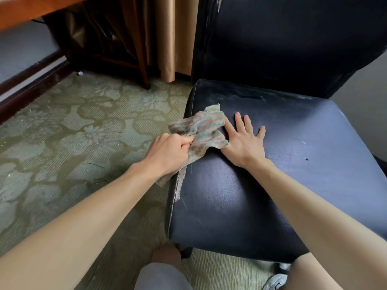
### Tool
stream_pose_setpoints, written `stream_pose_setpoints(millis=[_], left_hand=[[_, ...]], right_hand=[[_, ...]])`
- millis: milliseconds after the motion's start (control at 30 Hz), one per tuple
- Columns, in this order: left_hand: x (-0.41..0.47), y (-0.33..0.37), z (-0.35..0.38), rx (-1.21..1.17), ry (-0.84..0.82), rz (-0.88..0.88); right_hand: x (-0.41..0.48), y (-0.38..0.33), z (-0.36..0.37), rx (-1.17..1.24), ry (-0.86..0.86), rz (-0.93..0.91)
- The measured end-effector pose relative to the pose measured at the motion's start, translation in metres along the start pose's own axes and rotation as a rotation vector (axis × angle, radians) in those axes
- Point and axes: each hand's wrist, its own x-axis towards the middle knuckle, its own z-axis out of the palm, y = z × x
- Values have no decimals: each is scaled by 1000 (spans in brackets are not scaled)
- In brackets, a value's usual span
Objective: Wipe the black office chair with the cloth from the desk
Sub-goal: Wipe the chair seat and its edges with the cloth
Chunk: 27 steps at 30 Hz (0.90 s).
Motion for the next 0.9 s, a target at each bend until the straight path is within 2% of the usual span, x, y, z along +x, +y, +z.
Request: stream_pose_setpoints(millis=[367, 700, 900], left_hand=[[67, 1, 5, 42, -4, -31], [-13, -8, -2, -22, 53, 66], [-13, -9, 6, -4, 28, 74]], right_hand=[[10, -7, 2, 66, 32, 86], [6, -4, 1, 33, 26, 50], [0, -1, -1, 26, 25, 11]])
